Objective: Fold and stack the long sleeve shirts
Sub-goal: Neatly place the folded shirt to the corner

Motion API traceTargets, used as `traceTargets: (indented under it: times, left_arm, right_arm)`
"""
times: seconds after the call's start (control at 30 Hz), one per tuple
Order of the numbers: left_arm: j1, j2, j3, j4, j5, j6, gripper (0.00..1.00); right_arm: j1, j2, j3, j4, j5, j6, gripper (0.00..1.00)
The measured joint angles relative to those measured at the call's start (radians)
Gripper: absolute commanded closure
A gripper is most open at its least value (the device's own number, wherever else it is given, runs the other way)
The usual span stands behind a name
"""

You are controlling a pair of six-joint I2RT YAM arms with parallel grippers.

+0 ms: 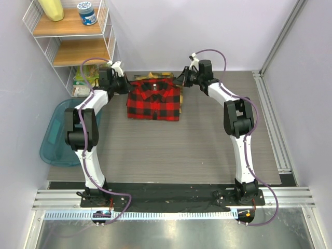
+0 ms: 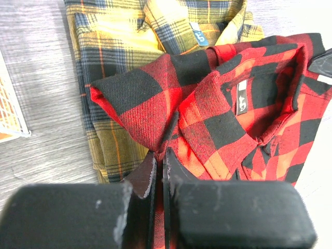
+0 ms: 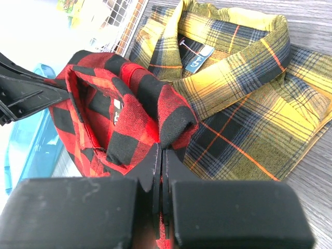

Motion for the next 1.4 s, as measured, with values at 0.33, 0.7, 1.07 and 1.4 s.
traceTargets:
  times: [0.33, 0.7, 1.07, 1.4]
  left_arm:
    - [-0.003, -0.010, 0.035, -0.024, 0.000, 0.003, 1.00]
    - [-0.010, -0.018, 0.061, -0.030, 0.001, -0.032, 1.00]
    - [-0.021, -0.027, 0.086, -0.031, 0.002, -0.043, 1.00]
    - [-0.022, -0.023, 0.147, -0.029, 0.002, -0.043, 1.00]
  right_arm:
    - [0.000, 0.000, 0.006, -0.014, 0.016, 0.000, 0.99]
    - [-0.001, -0.055, 0.014, -0.039, 0.022, 0.013, 0.99]
    - [-0.002, -0.098, 0.014, -0.039, 0.024, 0.027, 0.99]
    - [-0.012, -0.098, 0.077, -0.042, 0.042, 0.025, 0.99]
